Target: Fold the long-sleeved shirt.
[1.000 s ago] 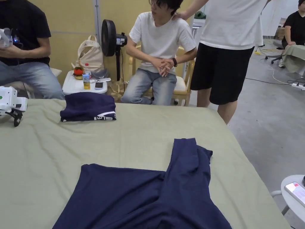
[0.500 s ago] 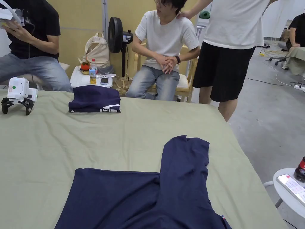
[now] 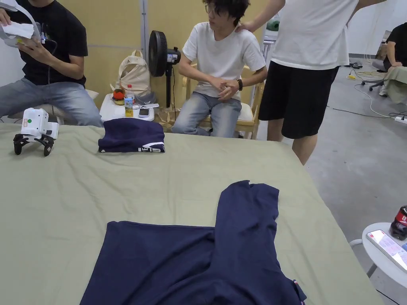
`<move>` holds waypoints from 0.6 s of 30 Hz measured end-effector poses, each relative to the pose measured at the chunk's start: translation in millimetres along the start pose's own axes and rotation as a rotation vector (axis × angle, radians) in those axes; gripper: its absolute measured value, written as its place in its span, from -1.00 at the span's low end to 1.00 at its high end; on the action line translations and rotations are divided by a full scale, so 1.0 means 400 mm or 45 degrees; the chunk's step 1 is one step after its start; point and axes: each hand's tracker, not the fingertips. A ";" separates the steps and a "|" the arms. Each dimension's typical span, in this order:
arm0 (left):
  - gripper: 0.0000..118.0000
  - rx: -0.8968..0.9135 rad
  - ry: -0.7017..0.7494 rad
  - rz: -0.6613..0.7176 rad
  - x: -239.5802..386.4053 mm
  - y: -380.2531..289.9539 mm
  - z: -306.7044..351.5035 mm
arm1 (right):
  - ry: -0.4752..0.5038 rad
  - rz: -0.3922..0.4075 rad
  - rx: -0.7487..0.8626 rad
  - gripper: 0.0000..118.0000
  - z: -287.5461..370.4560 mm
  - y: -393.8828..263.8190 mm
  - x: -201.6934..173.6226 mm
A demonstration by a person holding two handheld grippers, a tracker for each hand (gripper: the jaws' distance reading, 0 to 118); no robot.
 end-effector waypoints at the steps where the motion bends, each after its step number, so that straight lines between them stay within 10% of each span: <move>1: -0.95 -0.049 -0.013 0.022 0.009 -0.010 -0.016 | -0.003 -0.003 -0.006 0.07 -0.005 -0.019 -0.012; 3: -0.98 -0.033 -0.002 0.024 0.017 -0.029 -0.024 | -0.050 0.012 -0.005 -0.94 -0.014 -0.057 -0.030; 9: -1.00 -0.065 -0.078 0.009 0.030 -0.007 -0.076 | 0.013 -0.037 -0.117 -0.98 -0.102 -0.084 0.015; 18: -1.00 -0.056 -0.089 -0.051 0.040 0.218 -0.325 | 0.115 0.009 -0.061 -0.97 -0.592 0.478 0.162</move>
